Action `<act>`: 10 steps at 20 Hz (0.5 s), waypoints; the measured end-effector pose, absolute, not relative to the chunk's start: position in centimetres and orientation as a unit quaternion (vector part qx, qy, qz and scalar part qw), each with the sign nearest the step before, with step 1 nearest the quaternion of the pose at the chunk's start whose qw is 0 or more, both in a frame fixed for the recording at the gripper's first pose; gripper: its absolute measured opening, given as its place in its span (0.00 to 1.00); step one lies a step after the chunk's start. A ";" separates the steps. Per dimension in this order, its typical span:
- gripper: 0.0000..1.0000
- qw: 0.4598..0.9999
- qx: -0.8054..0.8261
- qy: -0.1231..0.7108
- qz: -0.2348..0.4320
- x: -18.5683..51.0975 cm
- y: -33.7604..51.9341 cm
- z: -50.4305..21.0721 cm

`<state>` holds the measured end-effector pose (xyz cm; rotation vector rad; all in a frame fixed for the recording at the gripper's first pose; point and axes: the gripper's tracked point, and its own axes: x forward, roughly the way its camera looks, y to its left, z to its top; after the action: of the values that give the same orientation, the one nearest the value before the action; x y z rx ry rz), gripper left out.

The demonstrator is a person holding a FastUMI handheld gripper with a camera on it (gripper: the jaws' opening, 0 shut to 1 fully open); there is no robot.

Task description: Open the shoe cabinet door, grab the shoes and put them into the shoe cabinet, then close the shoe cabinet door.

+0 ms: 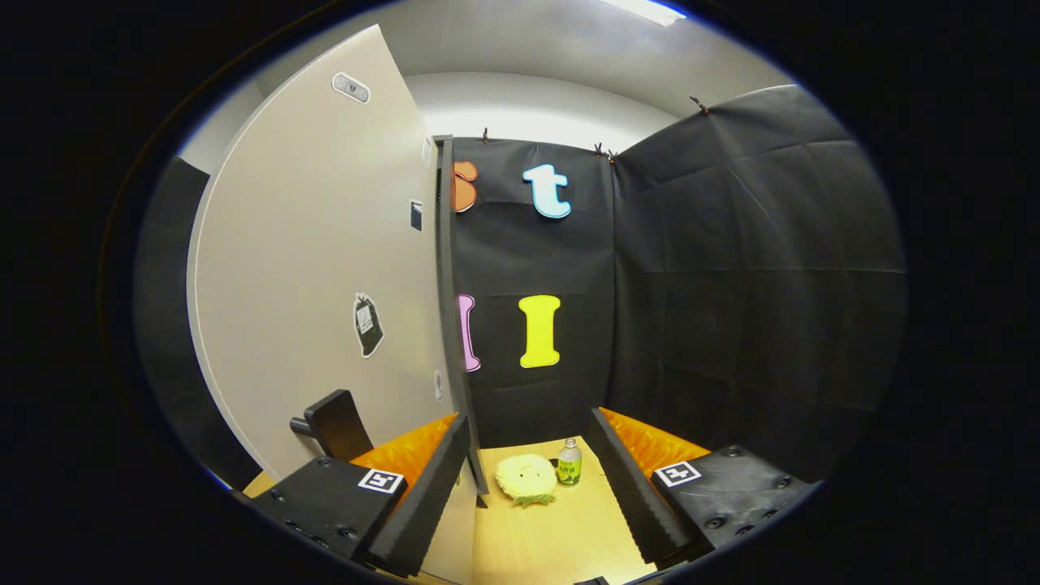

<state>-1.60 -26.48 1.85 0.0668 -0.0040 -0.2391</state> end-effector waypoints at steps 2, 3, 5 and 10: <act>0.96 0.992 0.031 -0.005 -0.123 -1.5 -24.2 1.7; 0.96 0.992 0.030 -0.005 -0.124 -1.4 -23.0 1.6; 0.96 0.992 0.029 -0.009 -0.126 -0.9 -20.5 1.7; 0.96 0.992 0.022 -0.014 -0.124 1.1 -14.4 1.2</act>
<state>1.08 -14.42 1.24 0.0434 -0.0288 -0.2484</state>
